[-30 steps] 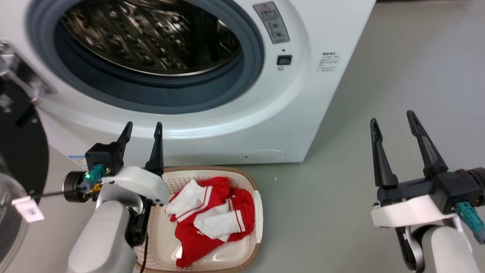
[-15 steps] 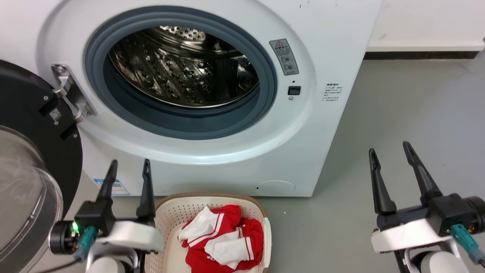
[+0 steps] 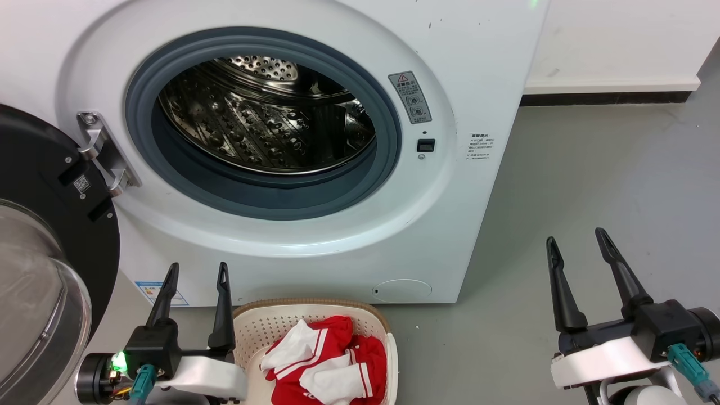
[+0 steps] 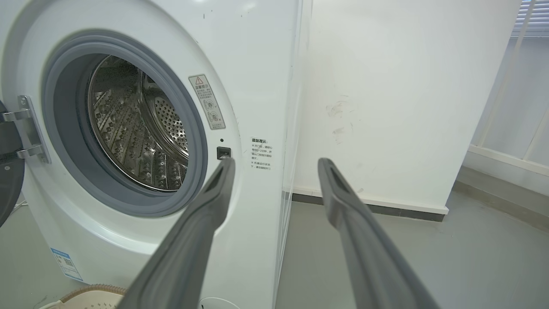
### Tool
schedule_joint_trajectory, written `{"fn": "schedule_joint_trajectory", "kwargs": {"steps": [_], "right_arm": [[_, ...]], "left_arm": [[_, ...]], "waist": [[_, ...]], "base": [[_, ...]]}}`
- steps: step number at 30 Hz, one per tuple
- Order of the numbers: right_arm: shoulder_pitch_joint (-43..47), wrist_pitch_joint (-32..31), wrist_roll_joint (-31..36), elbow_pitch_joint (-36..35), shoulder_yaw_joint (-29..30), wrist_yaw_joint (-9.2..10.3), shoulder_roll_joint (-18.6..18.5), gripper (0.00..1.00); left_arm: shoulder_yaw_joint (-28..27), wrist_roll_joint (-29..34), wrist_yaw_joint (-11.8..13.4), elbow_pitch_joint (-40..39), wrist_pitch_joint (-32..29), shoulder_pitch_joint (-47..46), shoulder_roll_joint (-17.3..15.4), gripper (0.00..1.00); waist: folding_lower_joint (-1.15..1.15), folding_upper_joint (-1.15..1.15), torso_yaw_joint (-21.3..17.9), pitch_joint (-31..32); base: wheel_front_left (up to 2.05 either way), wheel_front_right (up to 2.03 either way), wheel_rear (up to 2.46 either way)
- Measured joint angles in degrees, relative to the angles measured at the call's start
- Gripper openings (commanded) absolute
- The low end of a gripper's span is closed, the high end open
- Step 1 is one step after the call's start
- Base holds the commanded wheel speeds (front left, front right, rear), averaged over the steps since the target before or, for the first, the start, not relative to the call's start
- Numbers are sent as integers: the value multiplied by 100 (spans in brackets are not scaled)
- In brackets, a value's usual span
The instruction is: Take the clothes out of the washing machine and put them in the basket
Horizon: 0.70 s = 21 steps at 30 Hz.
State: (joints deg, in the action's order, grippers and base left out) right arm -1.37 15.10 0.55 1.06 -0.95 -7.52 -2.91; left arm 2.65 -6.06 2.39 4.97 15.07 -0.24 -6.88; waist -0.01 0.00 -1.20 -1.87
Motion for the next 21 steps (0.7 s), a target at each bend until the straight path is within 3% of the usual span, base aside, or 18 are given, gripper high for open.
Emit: {"fn": "schedule_joint_trajectory", "kwargs": {"steps": [21], "right_arm": [[-3,0,-19,13,8,0,0,100]], "left_arm": [[-249,180,-146,-37,0,41,154,100]], "waist": [[1,0,-54,-5]], "base": [[0,0,0]]}}
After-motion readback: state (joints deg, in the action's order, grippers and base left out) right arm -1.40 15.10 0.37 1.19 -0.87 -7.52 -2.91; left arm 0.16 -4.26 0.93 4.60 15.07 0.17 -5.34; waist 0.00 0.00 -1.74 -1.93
